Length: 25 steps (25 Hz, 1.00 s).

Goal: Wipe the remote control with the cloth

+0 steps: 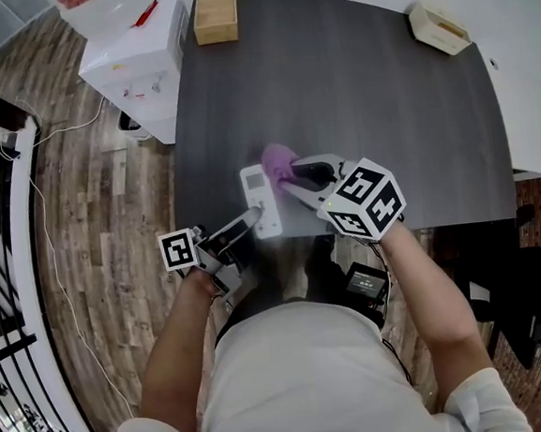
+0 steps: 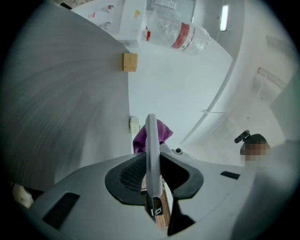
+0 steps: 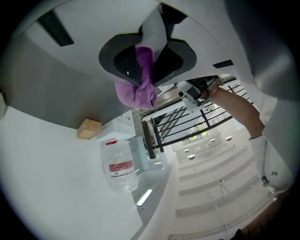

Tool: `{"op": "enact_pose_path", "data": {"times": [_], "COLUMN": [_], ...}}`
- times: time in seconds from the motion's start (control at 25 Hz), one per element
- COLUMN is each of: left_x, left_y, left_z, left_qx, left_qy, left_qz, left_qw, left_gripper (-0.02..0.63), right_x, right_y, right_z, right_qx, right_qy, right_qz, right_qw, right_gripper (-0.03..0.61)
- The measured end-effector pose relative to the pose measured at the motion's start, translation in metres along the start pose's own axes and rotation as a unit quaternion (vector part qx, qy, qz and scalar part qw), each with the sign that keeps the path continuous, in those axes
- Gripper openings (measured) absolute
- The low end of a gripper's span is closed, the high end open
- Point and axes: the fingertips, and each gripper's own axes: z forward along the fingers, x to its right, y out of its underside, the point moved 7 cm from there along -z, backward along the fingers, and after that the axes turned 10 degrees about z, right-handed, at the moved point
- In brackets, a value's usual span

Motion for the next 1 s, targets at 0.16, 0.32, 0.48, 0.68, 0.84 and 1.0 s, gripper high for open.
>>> {"op": "enact_pose_path", "data": {"times": [0.16, 0.32, 0.48, 0.68, 0.84, 1.0], "left_x": [0.002, 0.0, -0.009, -0.02, -0.02, -0.018], "left_y": [-0.005, -0.007, -0.006, -0.003, -0.004, 0.006], "left_z": [-0.004, -0.007, -0.008, -0.011, -0.005, 0.012], "left_qx": [0.012, 0.021, 0.019, -0.016, -0.125, -0.318], "left_qy": [0.002, -0.007, -0.04, -0.115, -0.204, -0.337], "left_qz": [0.001, 0.0, 0.007, 0.044, 0.192, 0.44], "left_qw": [0.9999, 0.9998, 0.999, 0.9922, 0.9518, 0.7694], "left_gripper": [0.094, 0.093, 0.093, 0.093, 0.094, 0.094], "right_x": [-0.019, -0.033, -0.047, -0.071, -0.069, -0.028], "right_y": [0.016, 0.032, 0.059, 0.1, 0.102, 0.083], "right_z": [-0.003, -0.005, -0.006, -0.006, -0.011, -0.013], "right_qx": [-0.005, -0.014, -0.033, -0.09, -0.093, -0.06], "right_qy": [-0.035, -0.055, -0.07, -0.114, -0.11, 0.045], "right_qz": [0.005, 0.023, 0.05, 0.042, 0.034, 0.033], "right_qw": [0.999, 0.998, 0.996, 0.989, 0.989, 0.997], "right_gripper": [0.09, 0.088, 0.087, 0.087, 0.087, 0.087]}}
